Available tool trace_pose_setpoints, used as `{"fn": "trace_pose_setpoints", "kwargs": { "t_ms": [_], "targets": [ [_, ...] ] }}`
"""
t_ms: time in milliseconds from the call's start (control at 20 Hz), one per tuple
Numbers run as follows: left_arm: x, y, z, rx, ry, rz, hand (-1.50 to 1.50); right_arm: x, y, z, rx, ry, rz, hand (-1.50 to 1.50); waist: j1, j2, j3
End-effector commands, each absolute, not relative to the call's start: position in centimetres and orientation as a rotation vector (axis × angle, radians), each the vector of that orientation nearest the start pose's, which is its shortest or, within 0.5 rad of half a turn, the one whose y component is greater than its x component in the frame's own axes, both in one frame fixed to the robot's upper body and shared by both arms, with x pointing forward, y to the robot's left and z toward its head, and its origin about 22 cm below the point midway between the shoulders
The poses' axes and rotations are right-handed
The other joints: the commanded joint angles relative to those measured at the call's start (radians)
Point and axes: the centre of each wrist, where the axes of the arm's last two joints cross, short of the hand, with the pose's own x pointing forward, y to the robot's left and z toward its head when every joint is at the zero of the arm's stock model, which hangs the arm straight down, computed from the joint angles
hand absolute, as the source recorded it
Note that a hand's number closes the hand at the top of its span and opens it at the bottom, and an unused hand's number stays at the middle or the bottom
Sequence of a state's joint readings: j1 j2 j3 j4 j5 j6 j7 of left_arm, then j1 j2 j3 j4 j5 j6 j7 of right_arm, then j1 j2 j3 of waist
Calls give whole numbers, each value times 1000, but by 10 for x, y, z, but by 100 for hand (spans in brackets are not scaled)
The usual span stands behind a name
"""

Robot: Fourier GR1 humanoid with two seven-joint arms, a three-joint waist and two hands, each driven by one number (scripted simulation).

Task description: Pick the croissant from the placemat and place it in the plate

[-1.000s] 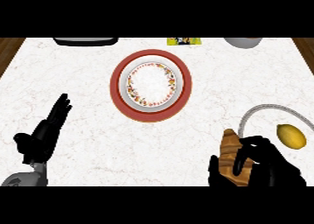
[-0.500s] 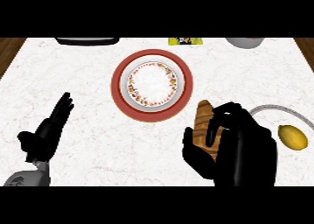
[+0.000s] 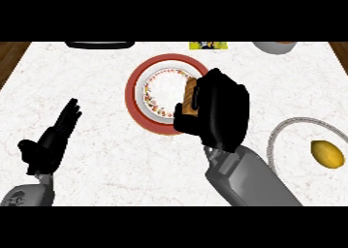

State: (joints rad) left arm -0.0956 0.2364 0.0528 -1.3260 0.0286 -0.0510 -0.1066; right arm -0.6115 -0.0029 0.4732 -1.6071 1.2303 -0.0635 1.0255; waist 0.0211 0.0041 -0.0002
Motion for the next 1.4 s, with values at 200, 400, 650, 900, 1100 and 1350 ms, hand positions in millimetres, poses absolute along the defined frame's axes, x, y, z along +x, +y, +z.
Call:
{"fn": "trace_pose_setpoints", "kwargs": {
  "t_ms": [200,400,650,900,1100,1350],
  "targets": [
    [257,296,-16,100,-1529,-166,0,340,-16,126,-1137,-1443,502,150,26,4,0],
    [259,294,-21,107,-1531,-176,0,372,-20,114,-1127,-1400,489,150,35,9,0],
    [265,286,-21,103,-1538,-195,0,379,-29,103,-1069,-1419,239,-150,44,13,0],
    [267,281,-29,102,-1531,-177,0,393,-36,86,-1047,-1326,225,-150,33,11,0],
    [263,287,-24,111,-1557,-201,0,398,-35,91,-1000,-1364,78,-150,53,14,1],
    [268,290,-16,111,-1532,-153,0,399,-40,107,-933,-1533,-161,-150,15,4,1]
  ]
}}
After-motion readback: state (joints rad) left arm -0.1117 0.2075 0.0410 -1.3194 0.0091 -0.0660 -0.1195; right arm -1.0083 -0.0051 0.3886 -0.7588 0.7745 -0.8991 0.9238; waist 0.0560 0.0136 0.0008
